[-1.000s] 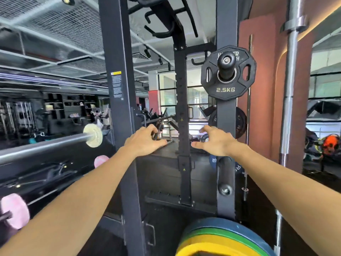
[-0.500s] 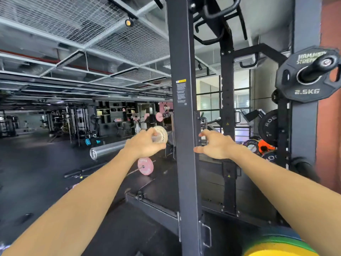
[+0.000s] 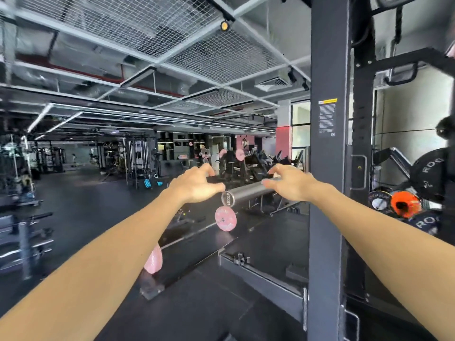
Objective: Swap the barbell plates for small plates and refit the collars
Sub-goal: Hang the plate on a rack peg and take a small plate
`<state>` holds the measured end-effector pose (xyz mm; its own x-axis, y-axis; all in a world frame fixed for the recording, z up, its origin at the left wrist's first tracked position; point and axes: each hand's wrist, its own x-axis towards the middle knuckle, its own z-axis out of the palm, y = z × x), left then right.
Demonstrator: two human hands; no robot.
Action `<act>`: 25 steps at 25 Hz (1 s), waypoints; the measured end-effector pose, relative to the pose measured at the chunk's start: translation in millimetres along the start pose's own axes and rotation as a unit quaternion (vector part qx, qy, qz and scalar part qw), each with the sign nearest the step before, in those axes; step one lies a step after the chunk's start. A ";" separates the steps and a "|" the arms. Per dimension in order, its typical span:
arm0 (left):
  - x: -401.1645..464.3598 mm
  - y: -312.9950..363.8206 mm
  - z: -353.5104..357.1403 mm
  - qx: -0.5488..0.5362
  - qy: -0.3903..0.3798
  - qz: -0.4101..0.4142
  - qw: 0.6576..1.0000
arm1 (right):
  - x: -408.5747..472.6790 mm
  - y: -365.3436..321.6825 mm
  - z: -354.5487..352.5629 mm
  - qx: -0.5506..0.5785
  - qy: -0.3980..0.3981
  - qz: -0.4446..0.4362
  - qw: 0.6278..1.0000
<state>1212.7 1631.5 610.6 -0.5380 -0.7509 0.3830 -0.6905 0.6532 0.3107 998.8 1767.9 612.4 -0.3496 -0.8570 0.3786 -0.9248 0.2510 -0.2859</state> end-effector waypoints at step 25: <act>321.5 42.3 180.2 -0.141 -0.100 0.235 0.957 | 182.1 152.9 71.4 -0.015 0.049 0.261 0.964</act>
<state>923.3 1400.2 590.1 -0.8579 -0.3537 0.3727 -0.2079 0.9023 0.3777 804.4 1618.1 574.8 -0.7799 -0.5639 0.2715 -0.6221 0.6508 -0.4353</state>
